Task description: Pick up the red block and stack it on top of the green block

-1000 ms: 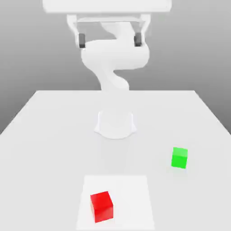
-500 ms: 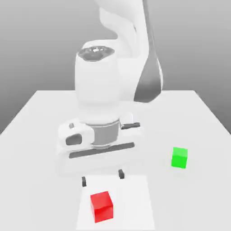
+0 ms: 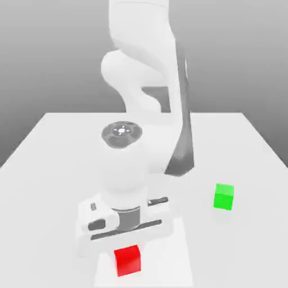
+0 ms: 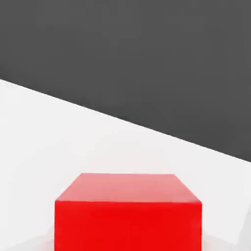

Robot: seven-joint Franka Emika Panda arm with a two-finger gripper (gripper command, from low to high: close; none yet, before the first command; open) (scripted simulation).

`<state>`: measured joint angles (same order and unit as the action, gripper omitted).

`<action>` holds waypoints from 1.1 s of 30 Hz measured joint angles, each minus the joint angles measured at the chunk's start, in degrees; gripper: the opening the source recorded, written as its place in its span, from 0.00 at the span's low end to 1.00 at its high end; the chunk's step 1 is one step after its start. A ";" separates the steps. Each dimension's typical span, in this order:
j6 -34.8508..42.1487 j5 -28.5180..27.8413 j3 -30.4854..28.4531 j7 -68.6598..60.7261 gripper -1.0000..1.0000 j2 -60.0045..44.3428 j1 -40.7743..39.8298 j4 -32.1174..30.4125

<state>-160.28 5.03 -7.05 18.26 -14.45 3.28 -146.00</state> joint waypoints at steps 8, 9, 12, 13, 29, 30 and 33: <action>5.32 -1.73 5.91 -12.81 0.00 11.35 6.24 -6.21; 5.46 -1.49 6.81 -15.68 0.00 12.47 7.76 -7.23; 5.84 -0.71 8.40 -24.33 0.00 15.85 12.96 -10.28; 5.96 -0.49 8.92 -27.20 0.00 16.99 14.48 -11.30; 1.67 0.11 16.11 -62.96 0.00 26.28 34.82 -24.50; -0.25 -0.29 16.26 -62.80 0.00 24.32 34.64 -24.46; -6.17 -2.45 16.87 -61.44 0.00 18.15 33.46 -24.26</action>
<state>-166.46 2.58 9.82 -43.19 3.70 36.74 -170.26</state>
